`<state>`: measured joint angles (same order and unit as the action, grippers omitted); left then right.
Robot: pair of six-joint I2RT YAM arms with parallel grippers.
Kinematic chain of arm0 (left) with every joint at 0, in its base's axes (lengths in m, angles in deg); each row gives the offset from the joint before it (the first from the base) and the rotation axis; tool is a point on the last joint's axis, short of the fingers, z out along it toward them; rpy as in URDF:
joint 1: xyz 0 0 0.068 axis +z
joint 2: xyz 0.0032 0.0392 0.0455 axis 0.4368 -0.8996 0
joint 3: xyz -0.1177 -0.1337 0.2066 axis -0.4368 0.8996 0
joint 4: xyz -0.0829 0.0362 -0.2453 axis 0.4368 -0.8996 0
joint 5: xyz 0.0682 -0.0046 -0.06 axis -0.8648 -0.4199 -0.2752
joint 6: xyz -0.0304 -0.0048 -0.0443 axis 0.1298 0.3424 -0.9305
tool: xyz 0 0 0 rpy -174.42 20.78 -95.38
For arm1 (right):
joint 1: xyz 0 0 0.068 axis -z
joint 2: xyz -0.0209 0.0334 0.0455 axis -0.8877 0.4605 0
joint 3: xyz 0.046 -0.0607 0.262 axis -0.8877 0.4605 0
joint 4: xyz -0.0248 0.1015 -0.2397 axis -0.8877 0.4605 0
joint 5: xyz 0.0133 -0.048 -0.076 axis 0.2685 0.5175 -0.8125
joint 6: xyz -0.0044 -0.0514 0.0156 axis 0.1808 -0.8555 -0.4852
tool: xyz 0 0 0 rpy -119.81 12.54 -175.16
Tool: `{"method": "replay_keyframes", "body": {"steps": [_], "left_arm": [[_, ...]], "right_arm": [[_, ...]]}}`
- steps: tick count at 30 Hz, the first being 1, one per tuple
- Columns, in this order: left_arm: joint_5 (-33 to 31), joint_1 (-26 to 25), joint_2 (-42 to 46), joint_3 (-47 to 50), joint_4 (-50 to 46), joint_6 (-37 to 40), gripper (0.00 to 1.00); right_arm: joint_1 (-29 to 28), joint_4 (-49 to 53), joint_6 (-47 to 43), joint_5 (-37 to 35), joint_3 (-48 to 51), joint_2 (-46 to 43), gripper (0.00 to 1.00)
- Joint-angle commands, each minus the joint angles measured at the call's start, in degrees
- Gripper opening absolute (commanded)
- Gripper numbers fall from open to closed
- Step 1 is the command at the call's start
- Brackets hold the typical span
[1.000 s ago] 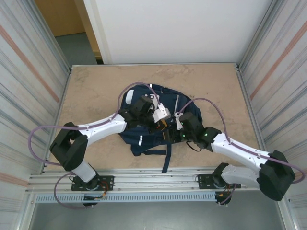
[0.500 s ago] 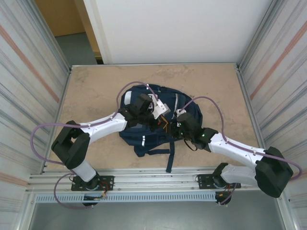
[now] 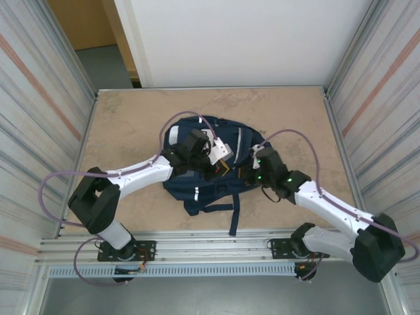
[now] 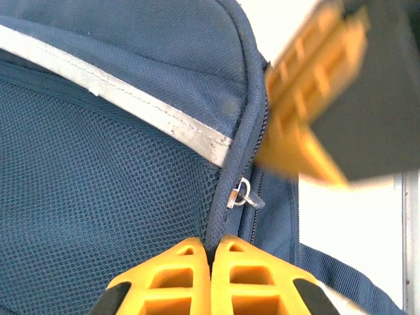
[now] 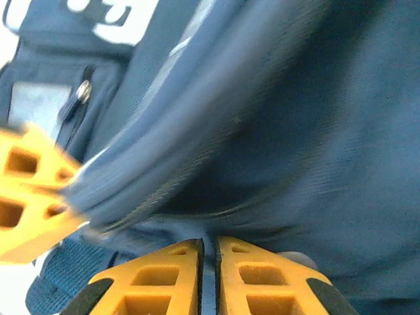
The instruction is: Pack books, pencil case, and school supplies into a backpack
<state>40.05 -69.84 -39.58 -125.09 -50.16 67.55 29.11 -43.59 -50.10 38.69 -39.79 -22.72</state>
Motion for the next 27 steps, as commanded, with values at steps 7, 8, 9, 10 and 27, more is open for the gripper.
{"method": "replay_keyframes", "body": {"steps": [7,8,9,10,27], "left_arm": [[-2.0,2.5,4.6,2.1,-8.1,11.6,0.00],[-1.5,2.8,4.9,1.8,-8.4,11.7,0.00],[0.6,3.5,4.8,0.9,-9.0,10.7,0.00],[3.9,4.3,4.6,-0.1,-9.6,9.0,0.00],[11.6,2.9,5.4,2.0,-1.6,-9.1,0.00]], "right_arm": [[16.2,8.6,-4.4,18.9,0.9,-3.0,0.22],[16.1,8.1,-5.0,20.5,0.7,-3.0,0.28],[15.2,7.0,-5.3,21.9,1.0,-3.1,0.34],[13.1,5.8,-5.2,21.8,1.1,-3.1,0.39],[-21.3,-41.1,-44.4,-14.6,18.9,-5.8,0.43]]}}
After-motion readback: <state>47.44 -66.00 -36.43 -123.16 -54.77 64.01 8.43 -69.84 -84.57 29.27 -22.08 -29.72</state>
